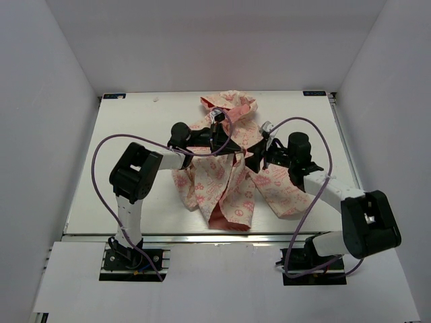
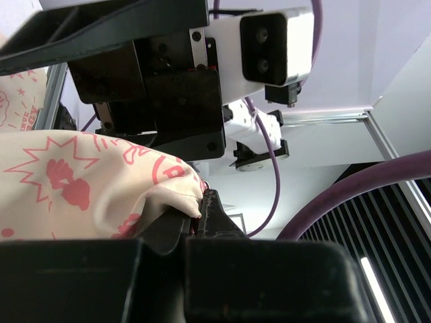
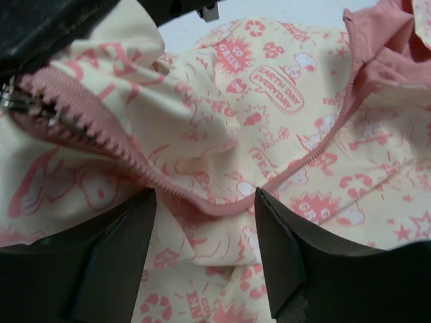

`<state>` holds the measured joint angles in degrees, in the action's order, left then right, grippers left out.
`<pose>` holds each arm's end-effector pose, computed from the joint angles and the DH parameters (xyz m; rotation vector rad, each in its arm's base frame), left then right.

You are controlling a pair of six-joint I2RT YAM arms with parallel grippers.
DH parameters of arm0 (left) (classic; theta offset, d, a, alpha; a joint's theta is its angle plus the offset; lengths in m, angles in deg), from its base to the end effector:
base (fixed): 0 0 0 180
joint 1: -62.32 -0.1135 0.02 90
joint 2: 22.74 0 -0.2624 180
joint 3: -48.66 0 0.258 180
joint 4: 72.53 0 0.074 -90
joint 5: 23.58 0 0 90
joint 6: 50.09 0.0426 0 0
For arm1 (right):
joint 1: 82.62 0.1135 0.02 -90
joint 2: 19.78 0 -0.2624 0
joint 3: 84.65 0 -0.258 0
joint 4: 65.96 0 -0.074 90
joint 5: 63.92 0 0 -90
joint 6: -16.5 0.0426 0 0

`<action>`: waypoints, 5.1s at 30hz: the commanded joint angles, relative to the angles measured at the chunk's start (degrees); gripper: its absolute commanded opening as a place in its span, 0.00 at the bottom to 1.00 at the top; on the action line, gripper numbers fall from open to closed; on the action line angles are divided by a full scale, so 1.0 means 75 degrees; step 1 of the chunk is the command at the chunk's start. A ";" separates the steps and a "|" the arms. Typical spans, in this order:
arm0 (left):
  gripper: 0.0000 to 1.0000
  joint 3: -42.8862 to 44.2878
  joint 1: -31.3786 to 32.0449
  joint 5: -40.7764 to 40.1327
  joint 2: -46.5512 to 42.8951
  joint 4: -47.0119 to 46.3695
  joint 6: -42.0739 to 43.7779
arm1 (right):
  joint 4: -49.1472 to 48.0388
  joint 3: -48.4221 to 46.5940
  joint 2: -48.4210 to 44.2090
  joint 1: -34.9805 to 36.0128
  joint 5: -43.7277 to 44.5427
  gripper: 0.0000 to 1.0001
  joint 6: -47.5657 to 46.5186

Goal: Zip up the jacket

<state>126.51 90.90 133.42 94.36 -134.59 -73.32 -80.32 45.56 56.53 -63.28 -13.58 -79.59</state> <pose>0.3526 -0.2367 0.2190 -0.0884 -1.9680 2.2874 0.2676 0.1227 0.2308 -0.8710 1.5745 0.7798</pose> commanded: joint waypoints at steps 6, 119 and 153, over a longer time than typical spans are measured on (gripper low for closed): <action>0.00 0.0249 -0.0037 0.0090 -0.0051 -0.3784 -0.0125 | -0.1916 -0.0932 0.1051 0.0211 -0.1204 0.36 0.0448; 0.00 0.0741 -0.0213 0.0641 0.0067 -0.3784 0.0003 | -1.0741 -0.1600 0.2622 -0.0855 -0.3325 0.50 1.2706; 0.00 0.0624 -0.0306 0.0523 -0.0156 -0.3796 0.0085 | -1.0729 -0.1378 0.2692 -0.0668 -0.3783 0.15 1.2296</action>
<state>131.47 88.93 139.30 96.72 -135.29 -73.52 -127.55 36.49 76.70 -69.27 -41.05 13.37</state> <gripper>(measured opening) 0.071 0.162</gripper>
